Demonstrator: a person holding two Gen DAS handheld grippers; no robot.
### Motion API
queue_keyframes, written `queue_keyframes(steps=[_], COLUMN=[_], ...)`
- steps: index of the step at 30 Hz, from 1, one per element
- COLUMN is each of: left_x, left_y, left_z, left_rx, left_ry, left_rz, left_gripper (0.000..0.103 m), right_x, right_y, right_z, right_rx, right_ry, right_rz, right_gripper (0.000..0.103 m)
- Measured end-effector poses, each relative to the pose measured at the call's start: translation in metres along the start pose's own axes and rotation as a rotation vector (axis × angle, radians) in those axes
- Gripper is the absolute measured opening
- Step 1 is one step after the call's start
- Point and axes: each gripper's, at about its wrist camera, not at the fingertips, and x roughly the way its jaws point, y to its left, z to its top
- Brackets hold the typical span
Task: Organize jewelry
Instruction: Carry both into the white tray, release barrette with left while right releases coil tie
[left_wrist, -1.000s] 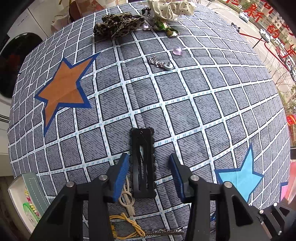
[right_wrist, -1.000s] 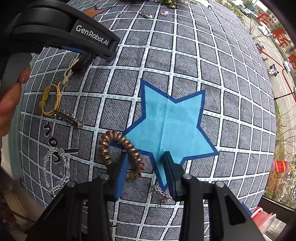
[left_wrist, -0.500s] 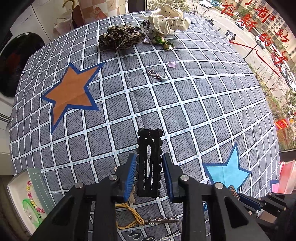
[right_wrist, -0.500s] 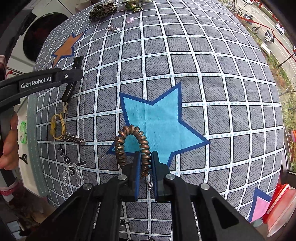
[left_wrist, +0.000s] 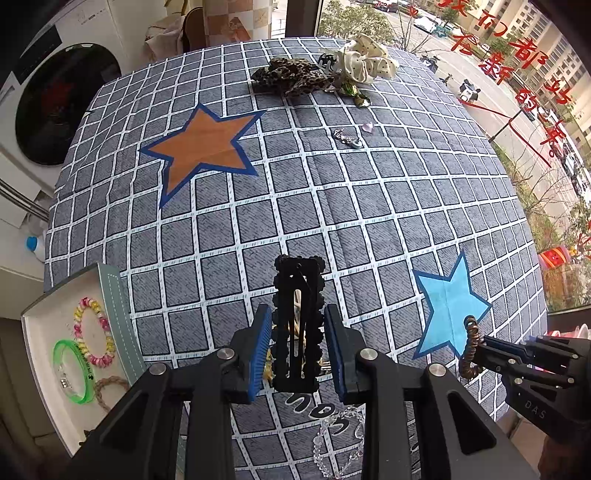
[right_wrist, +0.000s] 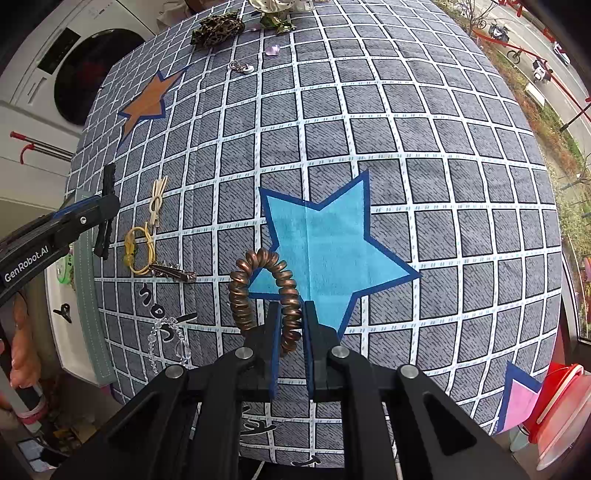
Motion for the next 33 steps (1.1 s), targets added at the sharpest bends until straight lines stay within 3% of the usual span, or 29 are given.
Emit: queue_keyframes(steps=[12,24,33], left_x=[-0.032,-0.053,-0.047], left_y=[0.065,0.154,0.204], left_z=[-0.058,-0.134,-0.185], left_rx=[-0.138,-0.342,-0.475], left_ry=[-0.014,0.000,0.041], left_rz=[0.044,0.115,0.160], left_gripper=[0.036,0.036,0.036], right_x=[-0.009,0.003,0.028], right_y=[0.062,0.183,0.260], right_z=[-0.004,-0.006,-0.028], right_rx=[-0.138,-0.387,-0.546], right_ry=[0.004,0.030,0.075], right_rz=[0.011,0.070,0.109], right_gripper=[0.012,0.012,0.012])
